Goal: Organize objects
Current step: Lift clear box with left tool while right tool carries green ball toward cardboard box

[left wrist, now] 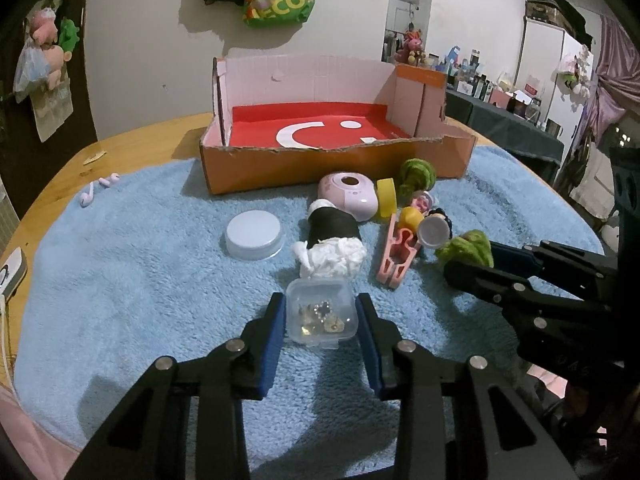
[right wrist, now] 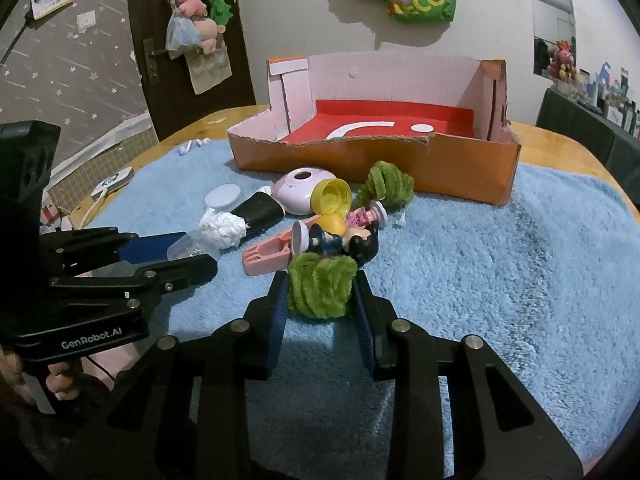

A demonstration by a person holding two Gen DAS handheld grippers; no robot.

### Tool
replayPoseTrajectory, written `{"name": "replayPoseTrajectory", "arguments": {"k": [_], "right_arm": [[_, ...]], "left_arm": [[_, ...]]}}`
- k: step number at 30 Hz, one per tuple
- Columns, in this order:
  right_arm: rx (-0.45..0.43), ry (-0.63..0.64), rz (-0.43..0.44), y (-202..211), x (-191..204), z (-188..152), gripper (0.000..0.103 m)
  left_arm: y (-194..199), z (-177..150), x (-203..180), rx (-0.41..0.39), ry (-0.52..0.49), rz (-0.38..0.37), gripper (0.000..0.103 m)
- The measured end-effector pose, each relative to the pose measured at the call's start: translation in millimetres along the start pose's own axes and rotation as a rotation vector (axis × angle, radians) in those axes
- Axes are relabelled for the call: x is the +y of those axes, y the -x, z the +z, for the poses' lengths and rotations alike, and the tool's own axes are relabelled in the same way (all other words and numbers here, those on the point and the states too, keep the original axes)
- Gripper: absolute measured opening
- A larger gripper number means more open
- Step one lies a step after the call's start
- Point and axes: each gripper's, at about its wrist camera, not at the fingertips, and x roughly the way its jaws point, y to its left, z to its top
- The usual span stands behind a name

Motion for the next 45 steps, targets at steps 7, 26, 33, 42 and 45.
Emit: {"name": "replayPoseTrajectory", "arguments": {"k": [7,26,33,42,45], "right_arm": [[-0.014,0.0,0.015,6,2,4,0.029],[-0.066,-0.006,0.038,17,-3,30,0.029],[-0.084,-0.012,0.042,19,-7,41,0.029],[-0.085,-0.012,0.046,15,-10,49,0.029],[-0.086,-0.012,0.047,12,-12,52,0.029]], "left_arm": [[7,4,1,-0.018,0.002,-0.016,0.037],[24,29,6,-0.084,-0.005,-0.026,0.036],[29,37,8,-0.105,-0.002,-0.026,0.036],[25,49,11,-0.108,0.004,-0.034,0.036],[24,54,11,-0.114,0.004,-0.034,0.036]]}}
